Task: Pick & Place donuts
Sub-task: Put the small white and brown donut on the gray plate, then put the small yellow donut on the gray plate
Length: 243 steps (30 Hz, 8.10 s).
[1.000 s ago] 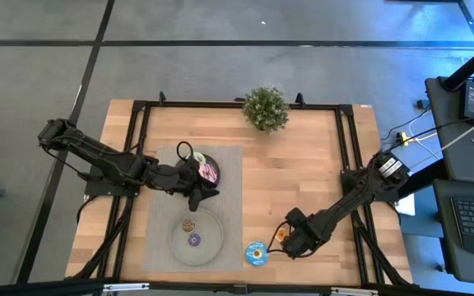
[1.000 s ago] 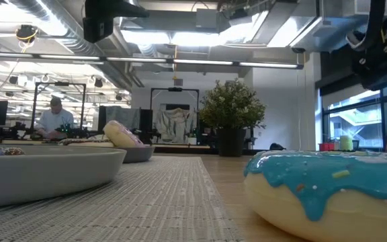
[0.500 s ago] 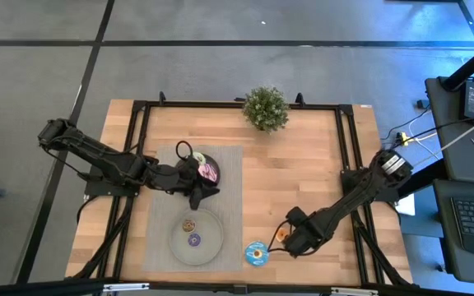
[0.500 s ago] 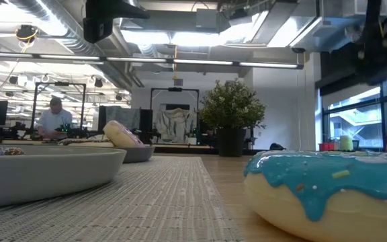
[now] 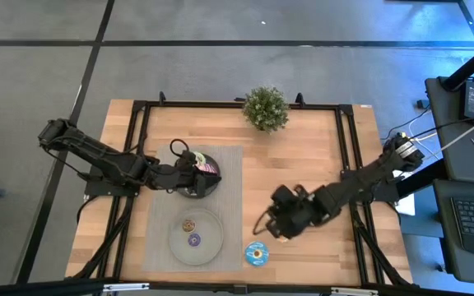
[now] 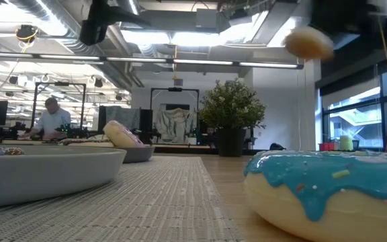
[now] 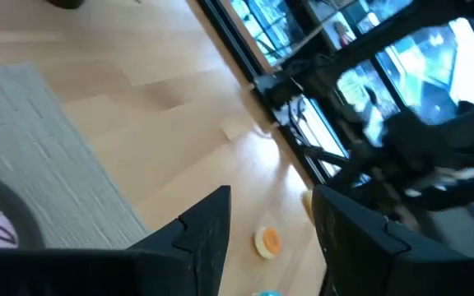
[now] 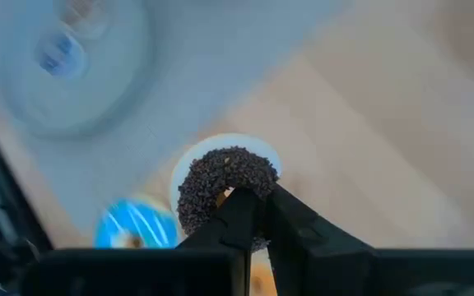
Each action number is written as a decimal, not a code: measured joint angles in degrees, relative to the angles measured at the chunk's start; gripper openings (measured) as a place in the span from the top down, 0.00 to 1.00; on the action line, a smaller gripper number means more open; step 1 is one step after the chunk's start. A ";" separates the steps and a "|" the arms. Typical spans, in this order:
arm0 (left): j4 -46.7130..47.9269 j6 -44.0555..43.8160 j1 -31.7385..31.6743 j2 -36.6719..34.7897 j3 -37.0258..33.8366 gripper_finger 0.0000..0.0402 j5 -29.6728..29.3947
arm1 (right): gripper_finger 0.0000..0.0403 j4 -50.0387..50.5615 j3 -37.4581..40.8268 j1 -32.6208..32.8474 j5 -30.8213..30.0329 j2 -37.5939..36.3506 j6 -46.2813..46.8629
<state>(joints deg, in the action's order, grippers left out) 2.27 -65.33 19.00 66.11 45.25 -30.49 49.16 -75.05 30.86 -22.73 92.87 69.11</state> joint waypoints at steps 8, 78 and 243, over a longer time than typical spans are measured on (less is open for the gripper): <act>-0.25 -1.90 -0.03 1.10 -0.06 0.59 0.38 | 0.93 -11.33 -6.55 -12.09 1.64 0.52 -23.22; -6.65 3.14 -1.23 3.53 0.00 0.93 7.84 | 0.46 -20.68 -9.37 -20.47 10.99 4.37 -39.25; 14.68 -2.37 4.87 7.93 0.02 0.64 12.48 | 0.37 -15.12 19.41 2.33 18.33 1.24 11.92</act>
<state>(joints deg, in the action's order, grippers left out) 16.95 -67.70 23.88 74.04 45.28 -18.00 34.04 -55.64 33.19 -4.40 94.11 81.03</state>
